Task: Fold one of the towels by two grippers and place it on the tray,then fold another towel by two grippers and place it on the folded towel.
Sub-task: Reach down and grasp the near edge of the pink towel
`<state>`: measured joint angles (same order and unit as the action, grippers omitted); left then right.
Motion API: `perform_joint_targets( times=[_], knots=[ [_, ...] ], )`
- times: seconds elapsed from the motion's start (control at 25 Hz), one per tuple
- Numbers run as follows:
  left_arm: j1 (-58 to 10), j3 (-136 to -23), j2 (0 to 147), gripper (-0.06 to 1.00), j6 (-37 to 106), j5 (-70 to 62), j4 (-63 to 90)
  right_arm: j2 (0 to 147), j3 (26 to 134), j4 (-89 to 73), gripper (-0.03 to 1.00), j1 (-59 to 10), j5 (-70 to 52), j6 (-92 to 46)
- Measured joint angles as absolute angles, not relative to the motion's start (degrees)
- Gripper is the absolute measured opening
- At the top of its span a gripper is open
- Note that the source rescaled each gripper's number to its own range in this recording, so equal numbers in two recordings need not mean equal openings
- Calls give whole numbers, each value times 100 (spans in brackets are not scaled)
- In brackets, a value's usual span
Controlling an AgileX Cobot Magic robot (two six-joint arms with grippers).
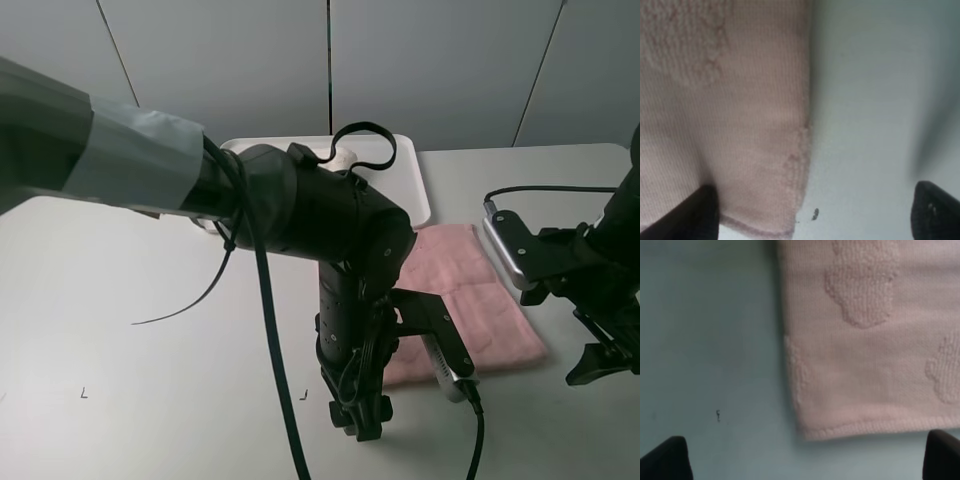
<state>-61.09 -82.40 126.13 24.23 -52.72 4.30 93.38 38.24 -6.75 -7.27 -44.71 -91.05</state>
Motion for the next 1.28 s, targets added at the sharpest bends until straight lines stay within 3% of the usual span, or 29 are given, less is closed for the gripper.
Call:
perform_joint_targets(
  times=[0.48,1.28],
  knots=[
    [-6109,-8240,12613,99,2423,-5272,430,9338,3151,-674,100,-936,-3336,-9303],
    [-6109,-8240,12613,99,2423,-5262,430,9833,3140,-697,97,-962,-3163,-9339]
  ],
)
